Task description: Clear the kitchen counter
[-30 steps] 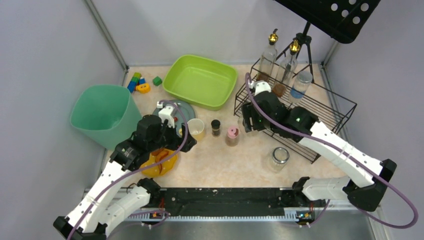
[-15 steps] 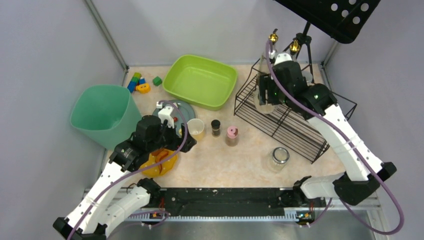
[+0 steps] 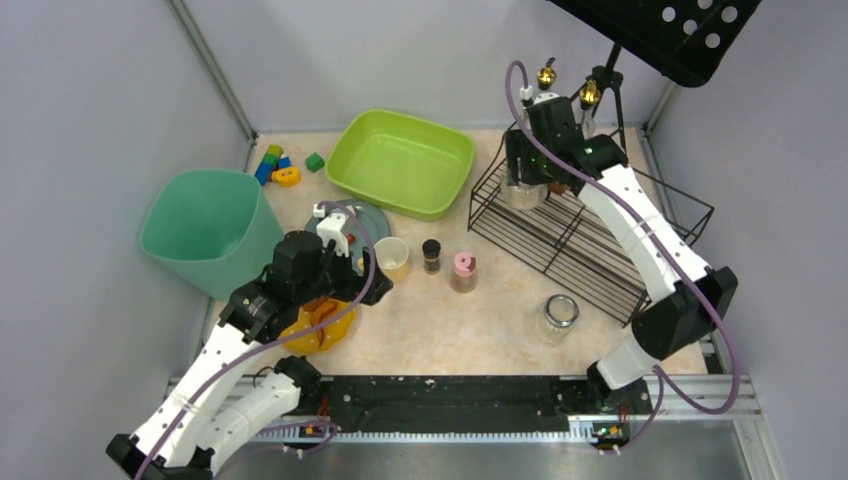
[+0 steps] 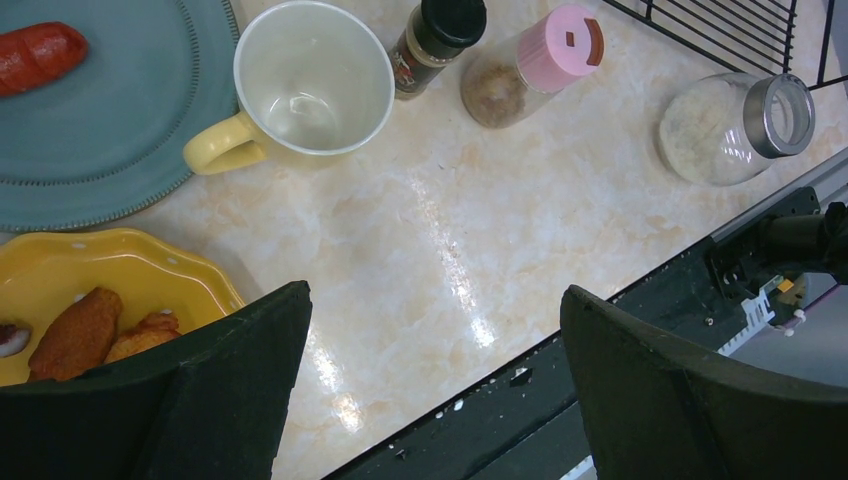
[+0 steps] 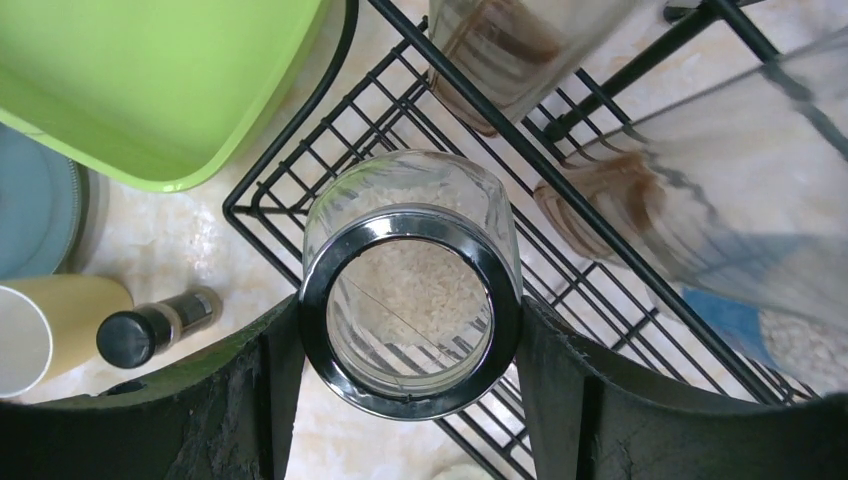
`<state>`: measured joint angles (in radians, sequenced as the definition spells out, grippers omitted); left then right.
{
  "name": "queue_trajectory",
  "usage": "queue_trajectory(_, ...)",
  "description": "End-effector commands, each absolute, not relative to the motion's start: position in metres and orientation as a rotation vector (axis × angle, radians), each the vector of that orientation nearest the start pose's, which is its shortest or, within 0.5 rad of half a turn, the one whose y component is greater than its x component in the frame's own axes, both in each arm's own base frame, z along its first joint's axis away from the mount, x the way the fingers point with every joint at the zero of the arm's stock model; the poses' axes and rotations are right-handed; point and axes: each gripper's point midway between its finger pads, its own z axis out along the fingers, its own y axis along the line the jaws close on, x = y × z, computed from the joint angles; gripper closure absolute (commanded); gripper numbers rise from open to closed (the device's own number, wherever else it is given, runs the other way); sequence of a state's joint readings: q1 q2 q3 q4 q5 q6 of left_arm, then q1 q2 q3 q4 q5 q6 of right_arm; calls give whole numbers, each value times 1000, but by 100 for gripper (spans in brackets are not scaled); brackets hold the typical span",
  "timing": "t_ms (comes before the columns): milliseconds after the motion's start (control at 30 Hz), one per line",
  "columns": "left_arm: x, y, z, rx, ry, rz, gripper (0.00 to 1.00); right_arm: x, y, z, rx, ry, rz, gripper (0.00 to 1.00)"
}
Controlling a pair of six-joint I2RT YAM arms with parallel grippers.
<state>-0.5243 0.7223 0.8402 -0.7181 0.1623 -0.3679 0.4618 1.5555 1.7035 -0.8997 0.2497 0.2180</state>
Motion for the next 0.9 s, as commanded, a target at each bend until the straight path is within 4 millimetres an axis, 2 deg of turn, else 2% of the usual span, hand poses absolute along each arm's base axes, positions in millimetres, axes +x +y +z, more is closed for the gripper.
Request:
queue_trajectory(0,190,-156,209,264,2194,-667,1,409,161,314,-126,2137,166,80)
queue_trajectory(267,192,-156,206,262,2210,-659,1,427,161,294,-116,2171,196,76)
queue_trajectory(333,192,-156,205,261,2214,-658,1,429,160,290,-114,2180,198,68)
queue_trajectory(433,192,-156,204,261,2217,-656,1,429,158,285,-112,2190,194,46)
queue_trajectory(500,192,-156,204,259,2217,-654,1,429,158,283,-114,2191,196,37)
queue_trajectory(700,193,-156,203,257,2223,-651,1,423,160,298,-124,2156,230,21)
queue_trajectory(867,193,-156,202,257,2226,-647,1,410,160,312,-162,2136,259,14)
